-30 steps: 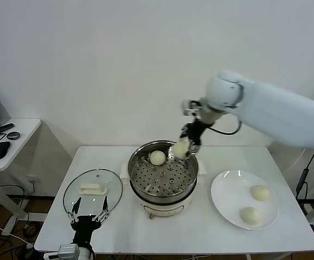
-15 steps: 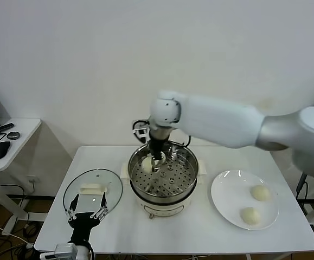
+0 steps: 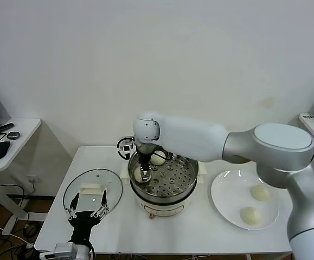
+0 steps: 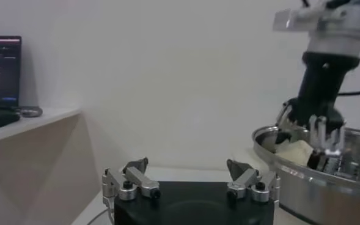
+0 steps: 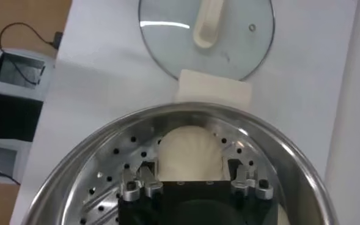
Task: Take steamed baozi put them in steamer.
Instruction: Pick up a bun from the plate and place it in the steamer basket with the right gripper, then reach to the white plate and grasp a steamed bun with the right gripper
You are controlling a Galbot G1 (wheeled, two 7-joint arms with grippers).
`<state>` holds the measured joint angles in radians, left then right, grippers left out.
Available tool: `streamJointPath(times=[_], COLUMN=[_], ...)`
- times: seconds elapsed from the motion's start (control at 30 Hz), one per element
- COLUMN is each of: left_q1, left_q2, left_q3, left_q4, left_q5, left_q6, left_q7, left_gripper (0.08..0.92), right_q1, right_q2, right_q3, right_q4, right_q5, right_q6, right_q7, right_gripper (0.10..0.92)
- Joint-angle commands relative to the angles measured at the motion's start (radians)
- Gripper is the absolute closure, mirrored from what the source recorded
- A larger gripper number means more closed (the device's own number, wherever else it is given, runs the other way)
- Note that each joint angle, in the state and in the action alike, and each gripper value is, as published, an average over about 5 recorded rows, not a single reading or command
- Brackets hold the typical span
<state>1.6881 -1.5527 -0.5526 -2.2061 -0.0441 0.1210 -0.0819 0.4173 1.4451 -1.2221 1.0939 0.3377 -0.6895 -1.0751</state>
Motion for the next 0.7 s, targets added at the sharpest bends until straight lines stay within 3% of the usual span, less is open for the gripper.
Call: streamJointPath(times=[0.03, 0.23, 0.43, 0.7], left_q1=[-0.005, -0.009, -0.011, -0.019], left_q2=[-0.007, -0.009, -0.008, -0.001], left_q3=[0.0, -0.002, -0.007, -0.002], left_q4=[0.007, 0.013, 0.017, 0.037], left_q5=[-0.003, -0.003, -0.004, -0.004], left_q6=[0.002, 0.003, 0.008, 0.019], left_q7=[0.003, 0.003, 0.005, 0.015], left_gripper=[0.177, 0.177, 0.177, 0.177], right_q1=[-0.04, 0.003, 0.06, 0.098], right_q2=[0.017, -0.088, -0.291, -0.696], right_q3=[0.008, 0.038, 0.183, 0.339], right_q4=[-0.03, 0.076, 0.228, 0.394], right_q5=[-0.032, -0.029, -0.074, -0.13], right_q6=[-0.009, -0.007, 0.008, 0.098], right_q7=[0.016, 0.003, -0.023, -0.133], right_gripper=[0.323, 0.21, 0.203, 0.203])
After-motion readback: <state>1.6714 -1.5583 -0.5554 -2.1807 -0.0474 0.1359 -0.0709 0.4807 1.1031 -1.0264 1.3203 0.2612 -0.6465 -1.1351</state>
